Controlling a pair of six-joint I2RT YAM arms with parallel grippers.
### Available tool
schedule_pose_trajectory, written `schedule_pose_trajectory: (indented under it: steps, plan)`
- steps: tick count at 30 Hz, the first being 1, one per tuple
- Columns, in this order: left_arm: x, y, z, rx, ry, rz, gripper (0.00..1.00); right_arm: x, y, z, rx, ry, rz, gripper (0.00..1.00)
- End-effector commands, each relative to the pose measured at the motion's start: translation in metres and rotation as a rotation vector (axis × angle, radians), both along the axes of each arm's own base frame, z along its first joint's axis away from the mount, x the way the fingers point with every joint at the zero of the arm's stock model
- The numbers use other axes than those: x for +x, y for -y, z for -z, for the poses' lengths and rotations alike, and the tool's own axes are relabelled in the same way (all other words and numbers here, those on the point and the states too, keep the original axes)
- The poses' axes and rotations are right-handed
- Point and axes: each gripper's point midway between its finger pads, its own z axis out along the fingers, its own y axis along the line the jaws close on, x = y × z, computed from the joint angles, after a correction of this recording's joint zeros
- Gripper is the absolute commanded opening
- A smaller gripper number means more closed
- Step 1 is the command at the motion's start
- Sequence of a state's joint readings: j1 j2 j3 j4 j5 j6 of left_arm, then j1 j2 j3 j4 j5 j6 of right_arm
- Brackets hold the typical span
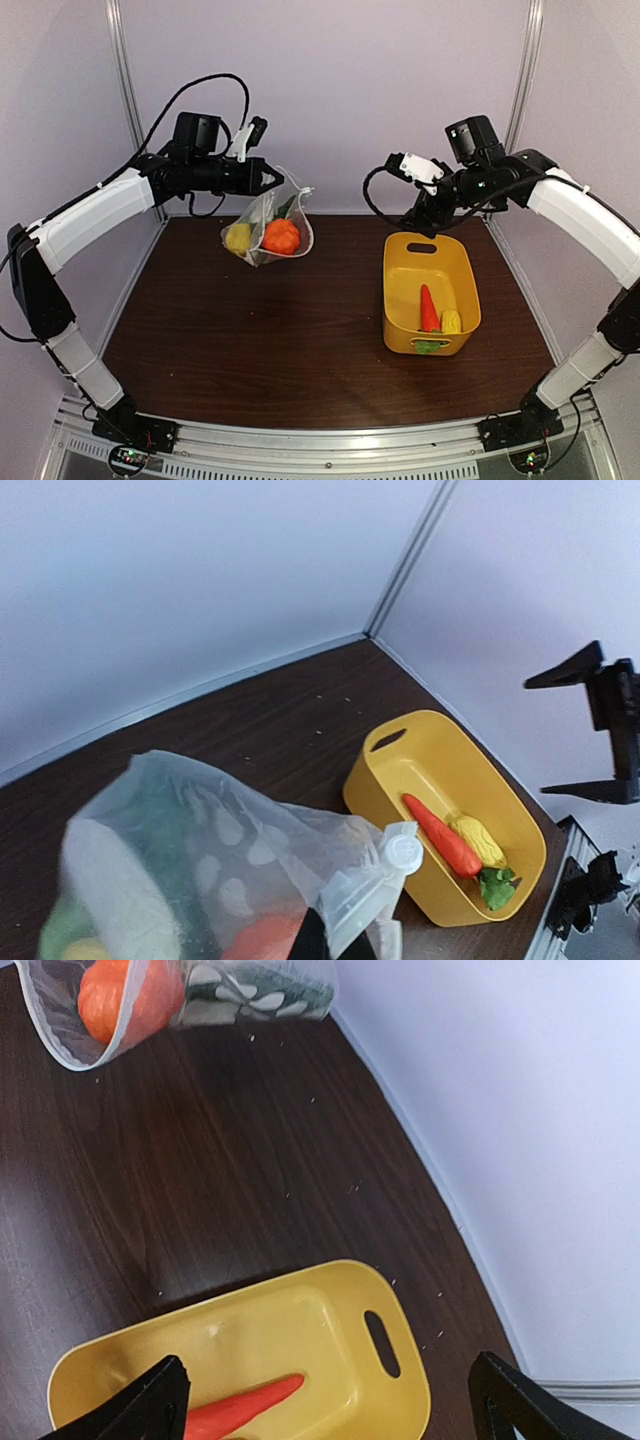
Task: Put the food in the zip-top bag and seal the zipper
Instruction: Adjust the zipper food storage bag at the center of the board.
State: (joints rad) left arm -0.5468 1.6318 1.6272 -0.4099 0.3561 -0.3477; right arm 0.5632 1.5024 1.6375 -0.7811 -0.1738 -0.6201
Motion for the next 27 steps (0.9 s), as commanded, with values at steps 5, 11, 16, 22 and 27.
schedule_pose_trajectory:
  steps: [5, 11, 16, 22, 27]
  plan:
    - [-0.007, 0.02, 0.048, 0.078, -0.077, 0.03, 0.0, -0.015, 0.051, 0.082, -0.074, -0.265, 0.117, 0.91]
    - [-0.012, 0.03, 0.051, 0.032, -0.096, 0.086, 0.0, -0.037, 0.069, 0.13, -0.162, -0.406, 0.166, 0.83]
    - [-0.013, 0.033, 0.056, 0.026, -0.112, 0.106, 0.0, -0.068, 0.074, 0.177, -0.179, -0.547, 0.148, 0.78]
    - [-0.012, 0.032, 0.058, 0.034, -0.11, 0.094, 0.0, -0.094, 0.082, 0.212, -0.21, -0.65, 0.144, 0.76]
    - [-0.011, 0.03, 0.059, 0.038, -0.111, 0.086, 0.0, -0.109, 0.076, 0.23, -0.188, -0.731, 0.113, 0.77]
